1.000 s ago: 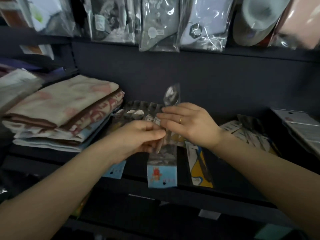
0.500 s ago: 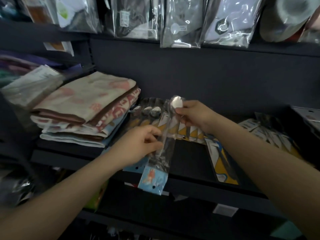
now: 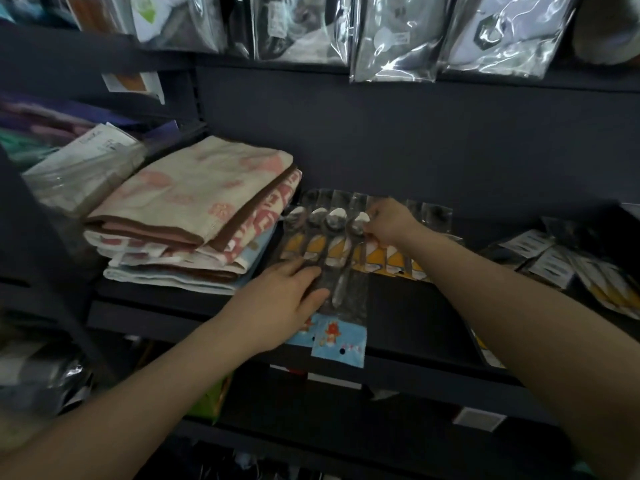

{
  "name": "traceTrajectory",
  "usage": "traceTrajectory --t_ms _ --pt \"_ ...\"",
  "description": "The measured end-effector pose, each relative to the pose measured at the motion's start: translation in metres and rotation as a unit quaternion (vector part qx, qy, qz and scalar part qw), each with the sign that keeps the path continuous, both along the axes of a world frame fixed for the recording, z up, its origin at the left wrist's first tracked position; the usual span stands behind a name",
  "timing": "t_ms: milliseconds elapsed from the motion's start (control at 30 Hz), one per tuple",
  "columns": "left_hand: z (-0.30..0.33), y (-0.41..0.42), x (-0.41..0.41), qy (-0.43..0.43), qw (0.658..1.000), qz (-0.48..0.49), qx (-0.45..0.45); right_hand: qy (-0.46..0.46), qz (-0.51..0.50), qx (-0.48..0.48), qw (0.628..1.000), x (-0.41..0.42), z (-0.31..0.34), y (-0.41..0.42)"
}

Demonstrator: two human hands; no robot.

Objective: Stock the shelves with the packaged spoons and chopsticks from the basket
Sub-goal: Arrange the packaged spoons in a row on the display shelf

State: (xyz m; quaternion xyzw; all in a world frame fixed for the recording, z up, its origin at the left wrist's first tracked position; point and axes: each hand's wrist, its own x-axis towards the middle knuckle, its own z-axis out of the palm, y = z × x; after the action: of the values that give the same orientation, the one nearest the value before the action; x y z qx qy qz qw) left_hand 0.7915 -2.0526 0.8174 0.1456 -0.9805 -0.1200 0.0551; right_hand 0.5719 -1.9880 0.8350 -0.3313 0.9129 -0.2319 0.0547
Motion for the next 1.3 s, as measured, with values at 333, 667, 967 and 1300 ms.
traceTrajectory --t_ms 333,667,967,1300 --pt "-0.004 -0.005 -0.006 -0.039 0.996 -0.066 -0.039 0.111 -0.031 0.033 0.993 -0.002 -0.009 -0.008" --pt "0.012 0.016 -0.022 -0.010 0.986 -0.144 -0.080 0.247 0.074 0.032 0.966 0.027 0.022 0.089" --pt "0.023 0.048 -0.043 0.015 0.985 -0.104 -0.134 0.177 0.103 0.100 0.974 -0.030 0.012 0.215" --pt "0.038 0.129 -0.084 0.155 0.977 -0.147 -0.018 0.239 0.211 0.295 0.901 -0.034 0.010 0.262"
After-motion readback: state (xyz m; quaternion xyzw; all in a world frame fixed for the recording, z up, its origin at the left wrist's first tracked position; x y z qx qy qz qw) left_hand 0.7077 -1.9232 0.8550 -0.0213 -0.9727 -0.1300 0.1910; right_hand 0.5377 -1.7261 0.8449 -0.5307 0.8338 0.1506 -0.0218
